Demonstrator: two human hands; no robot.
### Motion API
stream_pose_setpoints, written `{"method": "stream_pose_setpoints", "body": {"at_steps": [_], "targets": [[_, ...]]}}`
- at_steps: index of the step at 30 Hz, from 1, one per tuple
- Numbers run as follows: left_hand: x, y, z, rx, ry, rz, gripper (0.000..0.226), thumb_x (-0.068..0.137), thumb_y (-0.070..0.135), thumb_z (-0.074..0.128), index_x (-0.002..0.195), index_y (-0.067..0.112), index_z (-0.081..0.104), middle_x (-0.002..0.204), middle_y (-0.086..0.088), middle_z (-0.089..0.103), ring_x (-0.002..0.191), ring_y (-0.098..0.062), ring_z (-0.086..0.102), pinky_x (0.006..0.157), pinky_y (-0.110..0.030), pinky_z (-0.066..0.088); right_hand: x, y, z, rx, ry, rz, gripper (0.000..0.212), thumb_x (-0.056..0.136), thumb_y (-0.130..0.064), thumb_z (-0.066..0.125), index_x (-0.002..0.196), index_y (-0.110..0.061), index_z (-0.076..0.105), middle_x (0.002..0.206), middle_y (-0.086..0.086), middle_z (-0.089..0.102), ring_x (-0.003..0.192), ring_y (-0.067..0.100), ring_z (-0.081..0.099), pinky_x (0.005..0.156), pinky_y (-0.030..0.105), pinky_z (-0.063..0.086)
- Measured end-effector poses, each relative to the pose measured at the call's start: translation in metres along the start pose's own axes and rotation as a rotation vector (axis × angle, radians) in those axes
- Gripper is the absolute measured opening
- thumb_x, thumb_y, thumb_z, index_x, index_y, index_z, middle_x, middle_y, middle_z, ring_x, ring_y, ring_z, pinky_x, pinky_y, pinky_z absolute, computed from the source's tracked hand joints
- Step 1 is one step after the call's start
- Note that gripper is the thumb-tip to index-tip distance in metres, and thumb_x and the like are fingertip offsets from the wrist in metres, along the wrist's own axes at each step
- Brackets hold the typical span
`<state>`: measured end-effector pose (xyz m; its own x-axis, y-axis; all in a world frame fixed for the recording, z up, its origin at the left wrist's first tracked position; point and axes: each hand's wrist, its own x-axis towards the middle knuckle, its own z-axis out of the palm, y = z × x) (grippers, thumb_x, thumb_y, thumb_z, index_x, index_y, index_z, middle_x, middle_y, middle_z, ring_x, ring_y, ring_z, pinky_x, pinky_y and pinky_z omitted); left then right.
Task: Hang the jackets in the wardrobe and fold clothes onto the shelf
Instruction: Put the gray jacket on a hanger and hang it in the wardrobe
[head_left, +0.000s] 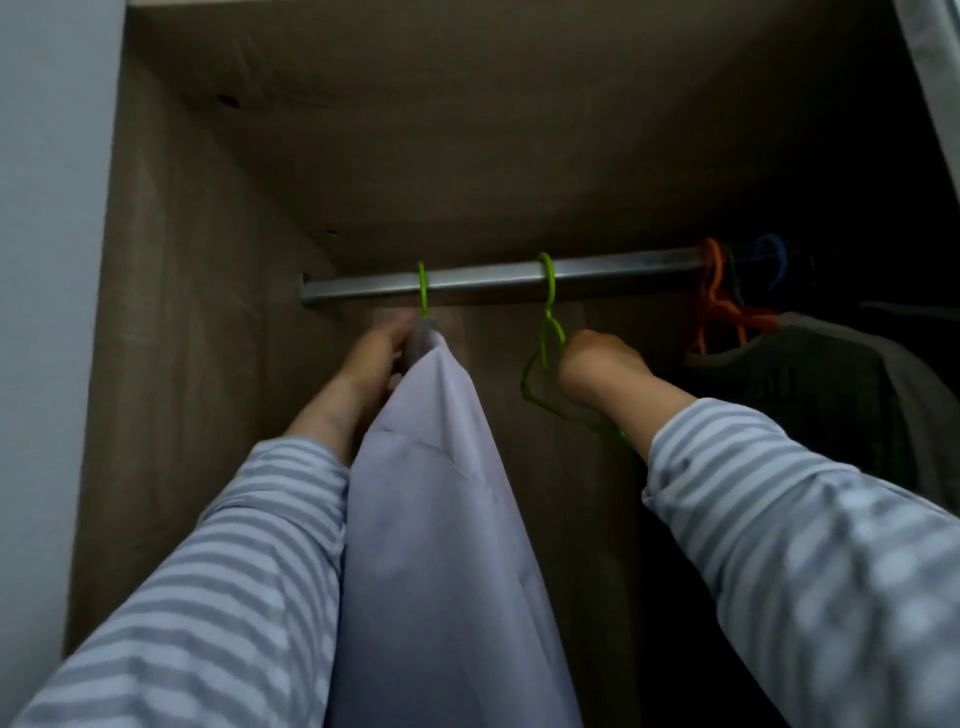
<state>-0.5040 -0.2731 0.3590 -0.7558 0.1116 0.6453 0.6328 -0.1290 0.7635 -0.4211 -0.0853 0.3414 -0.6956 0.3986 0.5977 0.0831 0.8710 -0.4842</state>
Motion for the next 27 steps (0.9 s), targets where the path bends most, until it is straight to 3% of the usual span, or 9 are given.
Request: {"method": "stream_pose_setpoints", "body": {"at_steps": [2, 6, 9, 12, 14, 17, 21, 27], "targets": [[-0.014, 0.023, 0.007, 0.020, 0.002, -0.045, 0.026, 0.098, 0.038, 0.043, 0.087, 0.021, 0.060, 0.086, 0.000, 0.058, 0.077, -0.011, 0.053, 0.068, -0.022, 0.041, -0.003, -0.001, -0.008, 0.025, -0.002, -0.009, 0.037, 0.096, -0.018, 0.042, 0.129, -0.007, 0.055, 0.135, 0.015, 0.054, 0.124, 0.033, 0.052, 0.095, 0.039, 0.045], [-0.053, 0.059, 0.021, 0.358, -0.097, -0.199, 0.037, 0.076, 0.046, 0.062, 0.100, 0.018, 0.065, 0.101, -0.009, 0.060, 0.095, -0.026, 0.054, 0.083, -0.036, 0.041, -0.009, -0.003, -0.030, 0.089, -0.024, -0.081, 0.038, 0.094, -0.017, 0.046, 0.130, -0.007, 0.054, 0.139, 0.014, 0.051, 0.128, 0.032, 0.049, 0.098, 0.038, 0.044], [-0.085, 0.068, 0.046, 0.730, -0.066, -0.327, 0.041, 0.071, 0.036, 0.062, 0.105, 0.013, 0.066, 0.107, -0.015, 0.064, 0.097, -0.032, 0.060, 0.087, -0.039, 0.047, -0.021, 0.003, -0.043, 0.151, -0.064, -0.127, 0.038, 0.095, -0.018, 0.047, 0.131, -0.006, 0.053, 0.140, 0.014, 0.050, 0.129, 0.032, 0.048, 0.100, 0.037, 0.042], [-0.106, 0.055, 0.072, 1.040, 0.086, -0.186, 0.042, 0.089, 0.013, 0.051, 0.130, 0.013, 0.057, 0.132, -0.016, 0.056, 0.121, -0.033, 0.054, 0.103, -0.036, 0.043, -0.041, 0.016, -0.048, 0.175, -0.092, -0.166, 0.036, 0.094, -0.015, 0.048, 0.127, -0.006, 0.057, 0.135, 0.014, 0.055, 0.125, 0.032, 0.052, 0.097, 0.037, 0.044], [-0.124, 0.043, 0.080, 1.133, 0.212, -0.078, 0.044, 0.092, 0.010, 0.049, 0.135, 0.016, 0.052, 0.138, -0.016, 0.052, 0.127, -0.032, 0.050, 0.106, -0.034, 0.040, -0.054, 0.026, -0.048, 0.193, -0.117, -0.178, 0.035, 0.094, -0.014, 0.046, 0.126, -0.005, 0.058, 0.133, 0.013, 0.057, 0.123, 0.031, 0.054, 0.095, 0.036, 0.045], [-0.146, 0.024, 0.084, 1.198, 0.322, 0.016, 0.048, 0.089, 0.012, 0.051, 0.136, 0.021, 0.050, 0.134, -0.015, 0.054, 0.123, -0.036, 0.052, 0.101, -0.041, 0.045, -0.071, 0.039, -0.047, 0.238, -0.149, -0.197, 0.035, 0.095, -0.014, 0.043, 0.125, -0.005, 0.059, 0.131, 0.013, 0.058, 0.122, 0.031, 0.055, 0.094, 0.036, 0.046], [-0.166, 0.010, 0.086, 1.264, 0.339, 0.085, 0.050, 0.089, 0.012, 0.050, 0.139, 0.019, 0.045, 0.128, -0.017, 0.051, 0.117, -0.039, 0.053, 0.097, -0.045, 0.046, -0.096, 0.049, -0.049, 0.264, -0.216, -0.219, 0.037, 0.096, -0.014, 0.040, 0.129, -0.006, 0.056, 0.134, 0.013, 0.056, 0.125, 0.031, 0.052, 0.096, 0.036, 0.045], [-0.180, -0.001, 0.083, 1.313, 0.372, 0.088, 0.050, 0.095, 0.012, 0.042, 0.144, 0.015, 0.035, 0.137, -0.016, 0.043, 0.119, -0.039, 0.050, 0.098, -0.045, 0.043, -0.125, 0.060, -0.049, 0.222, -0.287, -0.251, 0.038, 0.097, -0.011, 0.038, 0.132, -0.009, 0.053, 0.135, 0.012, 0.054, 0.125, 0.030, 0.051, 0.096, 0.037, 0.044]]}}
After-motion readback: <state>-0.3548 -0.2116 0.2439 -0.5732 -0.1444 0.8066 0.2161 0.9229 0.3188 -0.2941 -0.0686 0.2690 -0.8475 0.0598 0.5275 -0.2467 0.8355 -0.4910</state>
